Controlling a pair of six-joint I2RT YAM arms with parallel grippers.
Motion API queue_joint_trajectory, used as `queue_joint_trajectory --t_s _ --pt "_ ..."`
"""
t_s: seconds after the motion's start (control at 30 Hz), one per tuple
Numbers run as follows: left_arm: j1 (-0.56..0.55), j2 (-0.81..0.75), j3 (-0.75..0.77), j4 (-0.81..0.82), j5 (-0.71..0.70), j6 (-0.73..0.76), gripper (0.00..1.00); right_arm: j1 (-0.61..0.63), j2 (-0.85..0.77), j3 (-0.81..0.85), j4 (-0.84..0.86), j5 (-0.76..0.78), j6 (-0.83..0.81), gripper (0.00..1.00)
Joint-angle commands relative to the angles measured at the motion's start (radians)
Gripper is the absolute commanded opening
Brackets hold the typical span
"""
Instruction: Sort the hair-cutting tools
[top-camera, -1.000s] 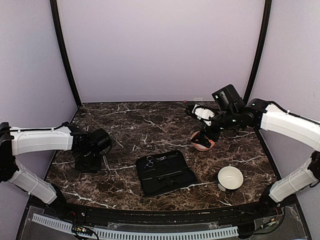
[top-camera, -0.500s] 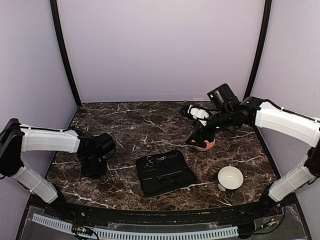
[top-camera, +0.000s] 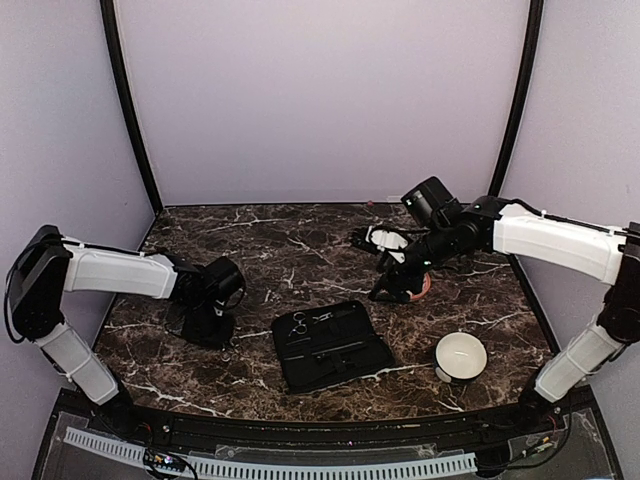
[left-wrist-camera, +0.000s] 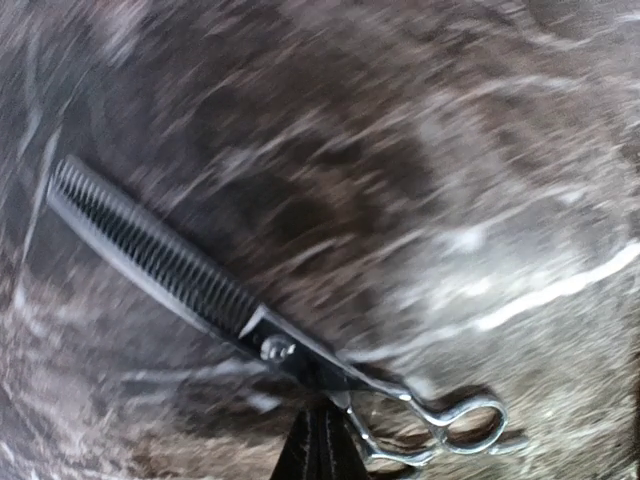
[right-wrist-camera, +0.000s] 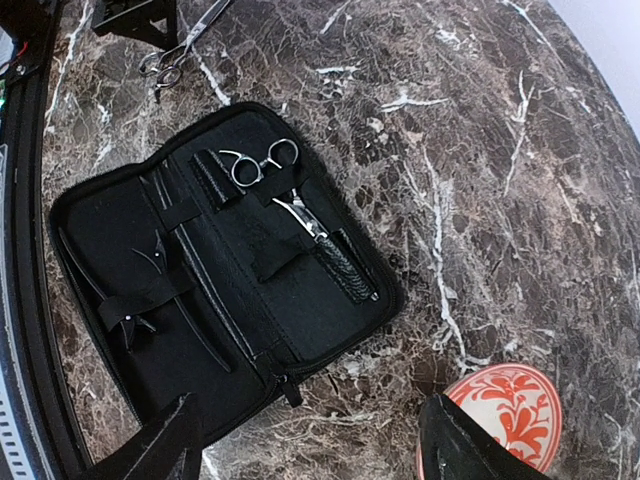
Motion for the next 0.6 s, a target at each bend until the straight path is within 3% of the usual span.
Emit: queue_joint_trajectory --t_s 0.0,0.23,0.4,0.43,0.53,0.57 --pt "0.003 0.046 0.091 0.103 0.051 0.119 0.0 0.0 0.037 0.005 -0.021 -0.029 -0.018 0.73" --pt "0.003 0.051 0.263 -0.12 0.058 0.237 0.0 0.004 0.109 0.047 -0.034 -0.039 -0.033 0.71" --pt "0.01 -0.021 0.439 -0.25 -0.074 0.322 0.02 0.031 0.173 0.142 -0.068 -0.048 -0.015 0.65" --pt "0.017 -0.033 0.453 -0.234 -0.102 0.345 0.11 0.041 0.183 0.154 -0.059 -0.049 -0.016 0.64" --pt "0.058 -0.051 0.457 -0.139 -0.197 0.39 0.55 0.09 0.234 0.191 -0.038 -0.013 -0.03 0.63" --pt "0.083 -0.05 0.462 -0.106 -0.22 0.4 0.6 0.106 0.257 0.208 -0.035 -0.002 -0.035 0.62"
